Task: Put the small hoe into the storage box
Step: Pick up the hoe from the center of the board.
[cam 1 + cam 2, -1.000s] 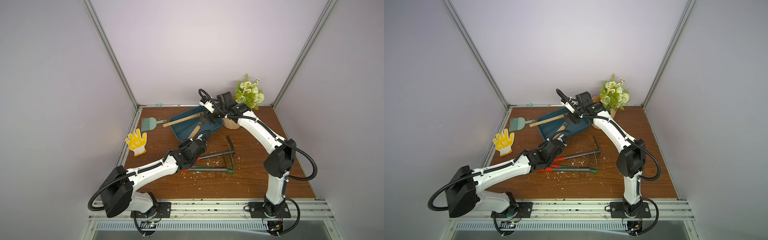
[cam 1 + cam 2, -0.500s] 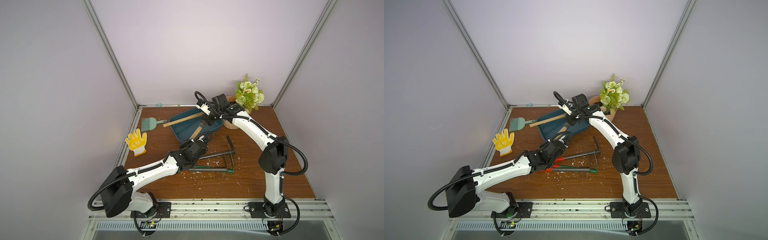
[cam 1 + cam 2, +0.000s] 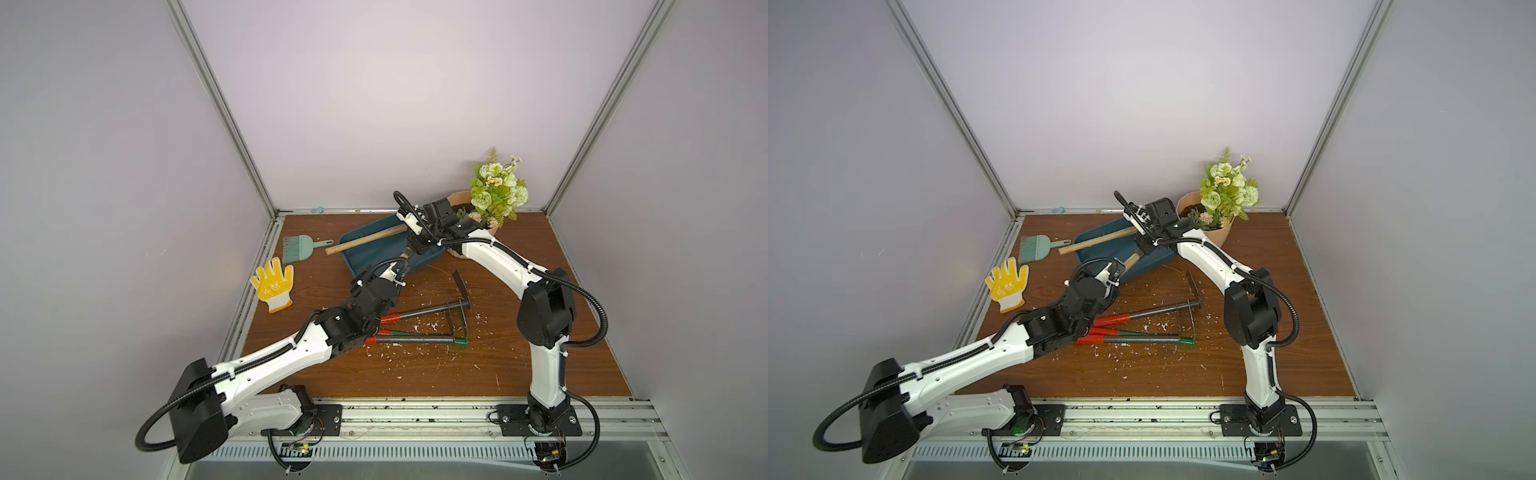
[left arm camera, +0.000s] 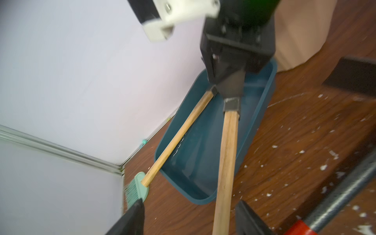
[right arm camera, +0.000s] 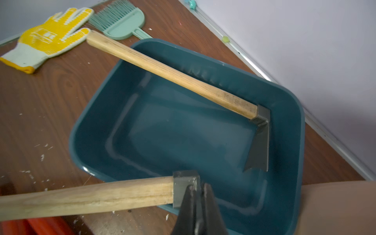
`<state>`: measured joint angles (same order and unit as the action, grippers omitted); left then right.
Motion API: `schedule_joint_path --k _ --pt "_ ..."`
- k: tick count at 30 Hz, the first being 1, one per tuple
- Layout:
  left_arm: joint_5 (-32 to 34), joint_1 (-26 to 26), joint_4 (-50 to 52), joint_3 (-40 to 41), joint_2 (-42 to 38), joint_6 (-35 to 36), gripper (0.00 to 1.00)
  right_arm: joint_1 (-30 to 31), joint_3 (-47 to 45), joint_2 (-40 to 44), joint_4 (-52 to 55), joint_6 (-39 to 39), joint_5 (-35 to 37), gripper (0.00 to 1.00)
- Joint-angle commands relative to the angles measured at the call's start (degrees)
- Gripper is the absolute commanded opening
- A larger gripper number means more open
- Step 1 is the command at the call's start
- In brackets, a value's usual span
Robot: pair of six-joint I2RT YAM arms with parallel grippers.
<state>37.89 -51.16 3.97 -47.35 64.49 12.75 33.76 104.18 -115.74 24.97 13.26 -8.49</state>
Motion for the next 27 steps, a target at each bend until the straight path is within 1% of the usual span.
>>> schedule_joint_path --k 1,3,6,10,14,17,21,27 --pt "-10.08 3.18 -4.75 2.56 -4.87 -5.86 0.73 -0.03 -3.58 8.07 -15.16 -6.31 0.83 0.00" --pt "-12.85 4.77 -6.13 3.94 -8.04 -7.43 0.74 -0.07 -9.52 11.06 -23.17 -8.73 1.77 0.00" --pt "-12.85 5.41 -7.95 5.96 -11.39 -9.25 0.75 -0.07 -17.60 14.61 -34.45 -11.23 4.47 0.00" --pt "-12.42 5.46 -6.98 6.21 -12.37 -9.76 0.76 0.00 -24.27 16.21 -44.79 -13.05 7.74 0.00" --pt "-12.38 5.46 -6.88 6.30 -12.30 -9.85 0.76 -0.02 -28.94 15.53 -53.75 -13.77 9.92 0.00" --pt "-12.24 5.52 -6.71 5.97 -12.04 -9.70 0.76 -0.16 -31.75 13.87 -61.12 -14.02 11.24 0.00" --pt "-11.43 5.50 -4.93 4.81 -12.08 -9.12 0.76 -0.71 -33.09 10.98 -67.29 -14.38 12.34 0.00" --pt "-10.22 5.52 -2.39 3.92 -13.55 -9.14 0.76 -2.58 -32.92 6.01 -74.66 -18.60 9.35 0.00"
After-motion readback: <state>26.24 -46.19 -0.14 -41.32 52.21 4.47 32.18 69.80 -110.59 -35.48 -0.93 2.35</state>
